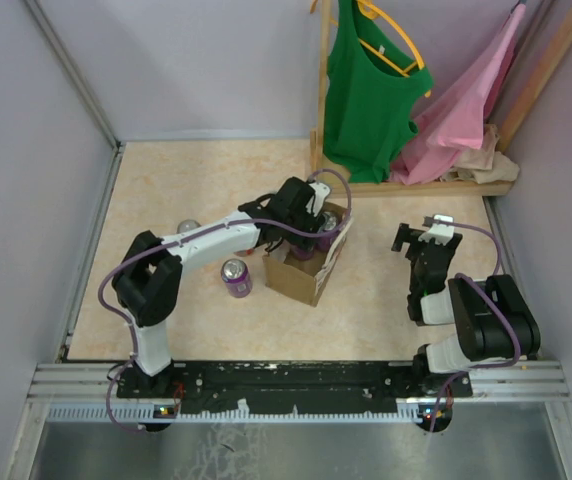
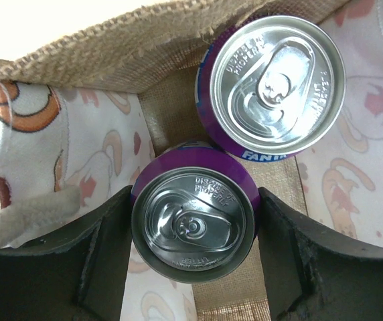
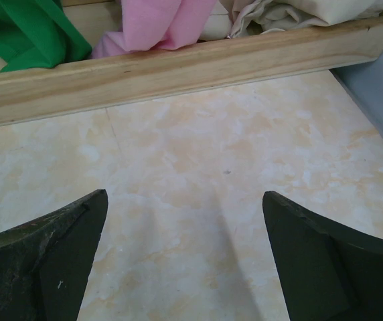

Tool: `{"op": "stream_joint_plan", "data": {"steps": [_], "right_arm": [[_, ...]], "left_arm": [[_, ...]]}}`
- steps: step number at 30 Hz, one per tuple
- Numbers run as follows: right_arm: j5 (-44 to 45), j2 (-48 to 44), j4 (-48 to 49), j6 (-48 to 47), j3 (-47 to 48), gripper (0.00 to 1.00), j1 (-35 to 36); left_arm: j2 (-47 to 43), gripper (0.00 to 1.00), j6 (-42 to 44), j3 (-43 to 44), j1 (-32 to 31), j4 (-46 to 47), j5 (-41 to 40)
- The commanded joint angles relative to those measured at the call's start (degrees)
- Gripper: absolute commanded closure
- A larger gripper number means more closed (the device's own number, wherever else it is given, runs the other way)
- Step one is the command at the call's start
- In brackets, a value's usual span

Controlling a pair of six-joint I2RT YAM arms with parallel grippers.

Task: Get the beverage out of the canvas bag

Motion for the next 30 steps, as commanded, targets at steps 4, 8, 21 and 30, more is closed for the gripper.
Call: {"op": "stream_joint_plan", "data": {"steps": [4,8,21,30], "right_arm": [[0.07,-0.23,1.98,0.15,0.93,0.01,-0.16],[0.11,-0.23,1.92,0.15,0.98,0.01,-0.13],[0.11,-0.23,1.92,0.11,0.92,0.01,-0.13],[0.05,-0.23,1.93,0.15,0.94,0.01,-0.12]], "left_arm": [[-10.51,1.00,2.03,1.48,0.25,1.56,4.64],[-16.05,1.00,2.35,0.46,0.25,5.10,6.23],[-31.45,1.00,5.14,-1.86,0.17,13.13,5.76],[-43.58,1.00,12.00,-7.30,0.19,19.34,-9.65]]}}
